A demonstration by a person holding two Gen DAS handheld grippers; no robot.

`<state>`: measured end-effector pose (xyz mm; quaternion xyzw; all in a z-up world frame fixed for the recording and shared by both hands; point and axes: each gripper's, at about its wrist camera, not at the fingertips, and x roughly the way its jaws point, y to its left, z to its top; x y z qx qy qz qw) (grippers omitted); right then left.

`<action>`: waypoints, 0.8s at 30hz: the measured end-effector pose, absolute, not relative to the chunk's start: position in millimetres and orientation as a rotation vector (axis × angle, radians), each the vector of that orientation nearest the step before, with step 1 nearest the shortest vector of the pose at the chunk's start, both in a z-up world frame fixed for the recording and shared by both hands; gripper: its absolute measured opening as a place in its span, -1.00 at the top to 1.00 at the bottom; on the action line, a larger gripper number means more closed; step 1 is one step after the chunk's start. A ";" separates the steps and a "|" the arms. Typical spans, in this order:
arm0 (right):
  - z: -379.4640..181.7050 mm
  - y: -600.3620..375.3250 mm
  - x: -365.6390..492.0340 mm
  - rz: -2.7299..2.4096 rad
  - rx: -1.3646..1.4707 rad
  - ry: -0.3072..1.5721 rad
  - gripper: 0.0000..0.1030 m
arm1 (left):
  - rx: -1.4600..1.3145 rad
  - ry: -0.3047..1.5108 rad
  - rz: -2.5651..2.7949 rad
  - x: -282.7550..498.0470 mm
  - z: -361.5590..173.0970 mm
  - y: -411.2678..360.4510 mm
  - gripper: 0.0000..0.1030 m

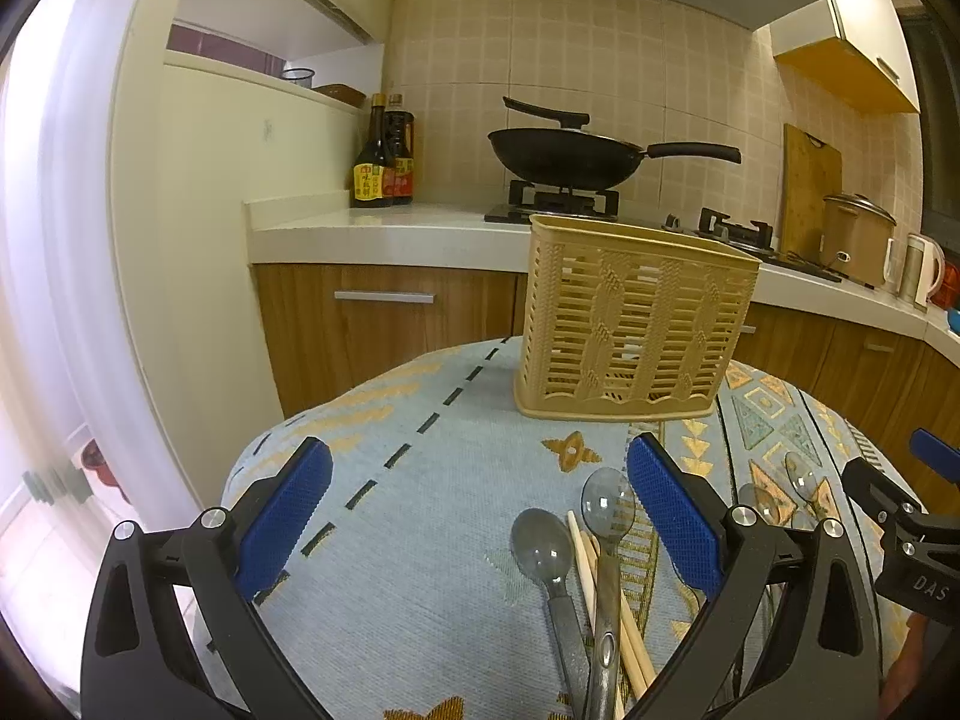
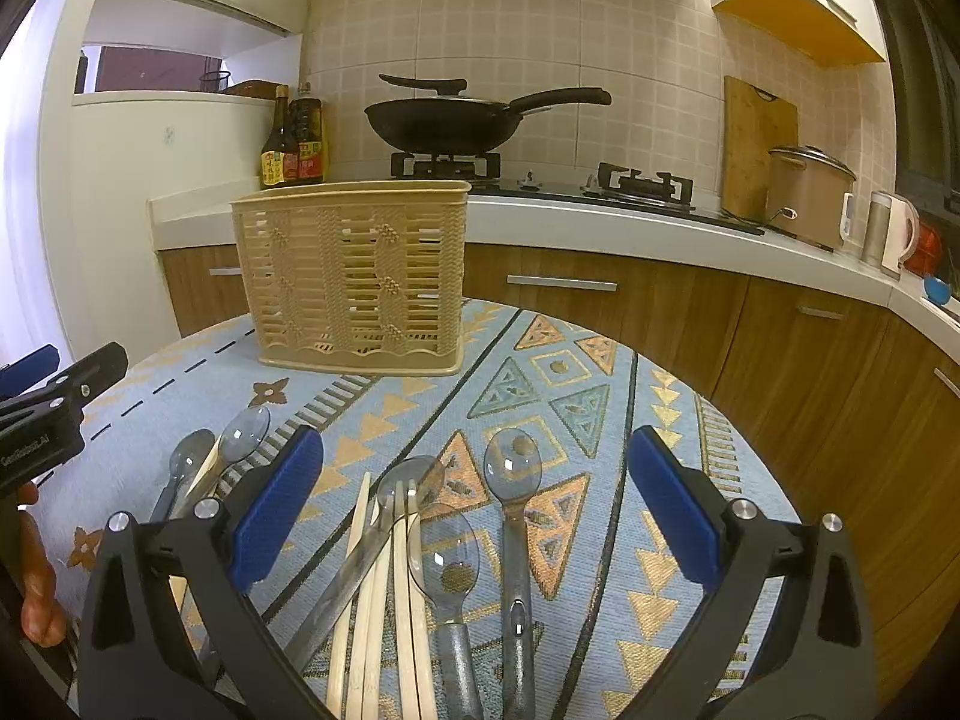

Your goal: Organize utensils

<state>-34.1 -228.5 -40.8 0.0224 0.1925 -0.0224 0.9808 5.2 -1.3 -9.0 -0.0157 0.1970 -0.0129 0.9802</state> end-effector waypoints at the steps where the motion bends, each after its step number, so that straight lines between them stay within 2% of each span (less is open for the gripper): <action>1: -40.5 -228.4 -33.8 -0.045 0.045 0.388 -0.87 | -0.031 0.396 -0.026 4.7 -8.9 -1.4 -0.86; 24: -38.1 -225.7 -34.6 -0.046 0.037 0.386 -0.87 | -0.031 0.404 -0.029 6.7 -6.6 -0.4 -0.86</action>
